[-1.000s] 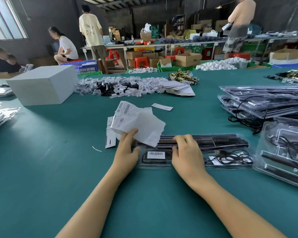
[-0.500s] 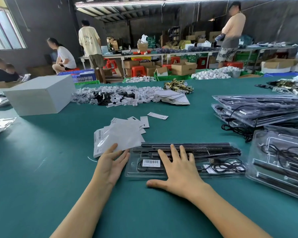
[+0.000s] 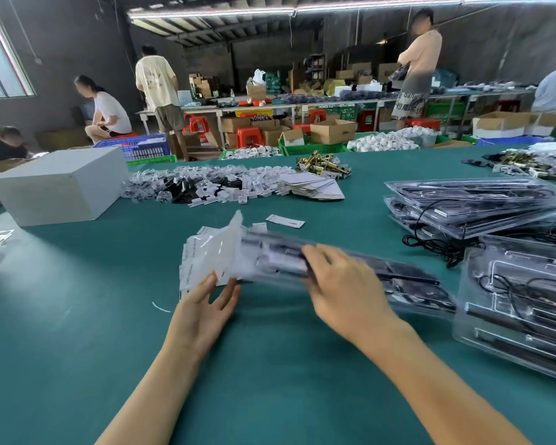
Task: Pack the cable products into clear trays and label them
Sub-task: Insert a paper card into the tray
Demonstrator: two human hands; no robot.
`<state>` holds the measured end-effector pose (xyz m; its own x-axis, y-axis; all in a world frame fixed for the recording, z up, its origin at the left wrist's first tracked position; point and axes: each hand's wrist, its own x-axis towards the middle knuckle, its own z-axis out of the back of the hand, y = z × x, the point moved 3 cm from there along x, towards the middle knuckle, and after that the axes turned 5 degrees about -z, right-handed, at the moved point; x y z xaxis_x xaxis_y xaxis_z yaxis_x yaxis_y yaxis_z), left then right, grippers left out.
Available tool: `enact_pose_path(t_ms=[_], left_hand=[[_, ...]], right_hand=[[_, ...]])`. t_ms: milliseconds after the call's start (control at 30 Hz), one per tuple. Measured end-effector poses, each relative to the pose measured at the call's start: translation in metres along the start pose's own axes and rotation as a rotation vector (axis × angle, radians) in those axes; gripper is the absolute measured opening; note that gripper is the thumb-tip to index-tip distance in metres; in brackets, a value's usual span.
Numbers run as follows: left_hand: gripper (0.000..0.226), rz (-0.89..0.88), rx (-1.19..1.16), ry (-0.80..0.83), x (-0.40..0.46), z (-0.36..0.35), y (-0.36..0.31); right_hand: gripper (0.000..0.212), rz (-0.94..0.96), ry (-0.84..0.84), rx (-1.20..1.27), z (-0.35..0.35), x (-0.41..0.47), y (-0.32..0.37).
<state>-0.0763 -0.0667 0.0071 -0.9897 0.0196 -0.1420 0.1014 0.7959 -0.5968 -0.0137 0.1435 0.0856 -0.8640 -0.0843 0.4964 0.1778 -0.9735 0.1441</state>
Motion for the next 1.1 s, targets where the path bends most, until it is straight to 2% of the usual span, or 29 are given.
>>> enact_pose_path(t_ms=[133, 300, 367, 433, 500, 567, 633, 733, 900, 1000, 1100], left_hand=[[0.018, -0.038, 0.144, 0.009, 0.000, -0.001, 0.007], [0.019, -0.162, 0.578, 0.107, -0.011, -0.010, 0.018], [0.018, -0.226, 0.857, 0.143, -0.016, -0.014, 0.023], [0.020, -0.291, 1.070, 0.210, -0.021, -0.019, 0.027], [0.025, -0.340, 1.261, 0.280, -0.024, -0.024, 0.031], [0.025, -0.381, 1.418, 0.338, -0.027, -0.029, 0.036], [0.024, -0.423, 1.520, 0.377, -0.029, -0.032, 0.040], [0.029, -0.433, 1.551, 0.407, -0.027, -0.034, 0.040], [0.030, -0.361, 1.526, 0.380, -0.018, -0.032, 0.033], [0.024, -0.317, 1.488, 0.359, -0.013, -0.029, 0.031], [0.023, -0.324, 1.465, 0.343, -0.009, -0.025, 0.029]], right_hand=[[0.029, -0.083, -0.262, 0.331, 0.056, 0.011, -0.017], [0.002, -0.149, -0.575, 0.649, 0.111, 0.008, -0.054], [0.003, -0.303, -0.765, 0.858, 0.124, 0.005, -0.078], [0.023, -0.587, -0.915, 1.100, 0.123, 0.000, -0.112], [0.045, -0.861, -0.872, 1.327, 0.113, -0.007, -0.138], [0.054, -1.042, -0.776, 1.467, 0.103, -0.012, -0.152], [0.045, -1.134, -0.690, 1.588, 0.095, -0.011, -0.159], [0.034, -1.280, -0.556, 1.755, 0.079, 0.000, -0.152], [0.027, -1.345, -0.148, 2.055, 0.031, 0.036, -0.110], [0.028, -1.443, -0.061, 2.219, -0.003, 0.068, -0.077], [0.024, -1.470, 0.049, 2.249, -0.037, 0.105, -0.054]])
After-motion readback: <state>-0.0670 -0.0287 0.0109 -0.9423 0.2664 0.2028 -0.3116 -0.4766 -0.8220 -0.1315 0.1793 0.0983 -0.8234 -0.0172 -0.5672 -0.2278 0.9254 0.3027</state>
